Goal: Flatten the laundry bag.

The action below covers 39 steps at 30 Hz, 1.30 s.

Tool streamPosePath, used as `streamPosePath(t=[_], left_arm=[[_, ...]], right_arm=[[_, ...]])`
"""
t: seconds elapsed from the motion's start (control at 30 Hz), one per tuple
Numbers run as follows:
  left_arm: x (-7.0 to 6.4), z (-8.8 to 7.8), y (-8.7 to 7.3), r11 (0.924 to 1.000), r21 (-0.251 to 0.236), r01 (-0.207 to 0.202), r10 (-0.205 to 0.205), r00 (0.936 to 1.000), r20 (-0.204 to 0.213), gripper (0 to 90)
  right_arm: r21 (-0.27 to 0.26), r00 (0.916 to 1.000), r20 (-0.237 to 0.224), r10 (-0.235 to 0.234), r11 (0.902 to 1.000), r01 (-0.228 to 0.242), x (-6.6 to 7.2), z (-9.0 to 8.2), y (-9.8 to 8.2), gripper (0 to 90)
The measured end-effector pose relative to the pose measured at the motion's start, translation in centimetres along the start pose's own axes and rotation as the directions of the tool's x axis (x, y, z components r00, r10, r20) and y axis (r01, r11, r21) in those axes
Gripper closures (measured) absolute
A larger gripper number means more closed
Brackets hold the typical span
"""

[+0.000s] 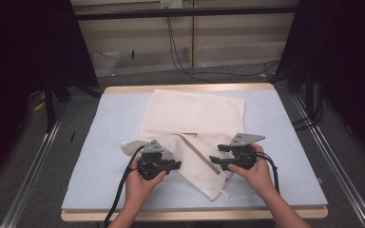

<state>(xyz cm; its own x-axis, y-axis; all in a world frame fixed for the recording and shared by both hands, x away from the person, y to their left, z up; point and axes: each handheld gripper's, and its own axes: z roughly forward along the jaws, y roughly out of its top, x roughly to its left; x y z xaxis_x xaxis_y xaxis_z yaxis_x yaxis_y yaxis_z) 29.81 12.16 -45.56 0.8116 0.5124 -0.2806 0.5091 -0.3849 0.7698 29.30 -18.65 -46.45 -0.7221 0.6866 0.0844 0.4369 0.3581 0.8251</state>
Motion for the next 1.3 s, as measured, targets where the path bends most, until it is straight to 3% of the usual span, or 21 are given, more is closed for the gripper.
streamPosePath(t=[0.1,0.2,0.37,0.5,0.73,1.13,1.3], left_arm=[[0.0,0.1,-0.1,1.0000,-0.004,0.009,-0.009,1.0000,0.002,85.9],[0.1,0.1,-0.2,1.0000,0.005,0.003,-0.003,1.0000,0.002,85.5],[0.2,0.2,-0.3,0.9998,0.016,-0.010,0.010,0.9999,-0.007,81.4],[0.4,0.1,-0.4,0.9999,0.014,0.001,-0.001,0.9999,-0.017,74.9],[0.9,-1.0,-0.6,1.0000,0.003,-0.008,0.009,0.9985,-0.054,71.8],[2.1,-3.4,-0.9,0.9990,-0.030,-0.034,0.029,0.9900,-0.138,80.8],[2.7,-4.2,-1.3,0.9993,-0.036,-0.013,0.007,0.9883,-0.152,81.6]], right_arm=[[0.023,0.9998,-0.006,-0.018,0.9996,0.018,0.2,0.9,0.0,39.6],[0.047,0.9996,-0.007,-0.028,0.9985,0.028,0.3,1.2,0.0,48.6],[0.069,0.9992,-0.008,-0.038,0.9969,0.039,0.2,1.3,0.0,72.0],[0.084,0.9986,0.011,-0.052,0.9952,0.051,-0.2,0.9,0.2,82.7],[0.081,0.9991,0.026,-0.034,0.9962,0.032,-0.9,0.6,0.3,83.7],[0.080,0.9995,0.031,0.005,0.9967,-0.007,-1.4,0.7,0.4,83.9],[0.084,0.9997,0.025,0.004,0.9964,-0.006,-1.5,0.6,0.4,83.9]])
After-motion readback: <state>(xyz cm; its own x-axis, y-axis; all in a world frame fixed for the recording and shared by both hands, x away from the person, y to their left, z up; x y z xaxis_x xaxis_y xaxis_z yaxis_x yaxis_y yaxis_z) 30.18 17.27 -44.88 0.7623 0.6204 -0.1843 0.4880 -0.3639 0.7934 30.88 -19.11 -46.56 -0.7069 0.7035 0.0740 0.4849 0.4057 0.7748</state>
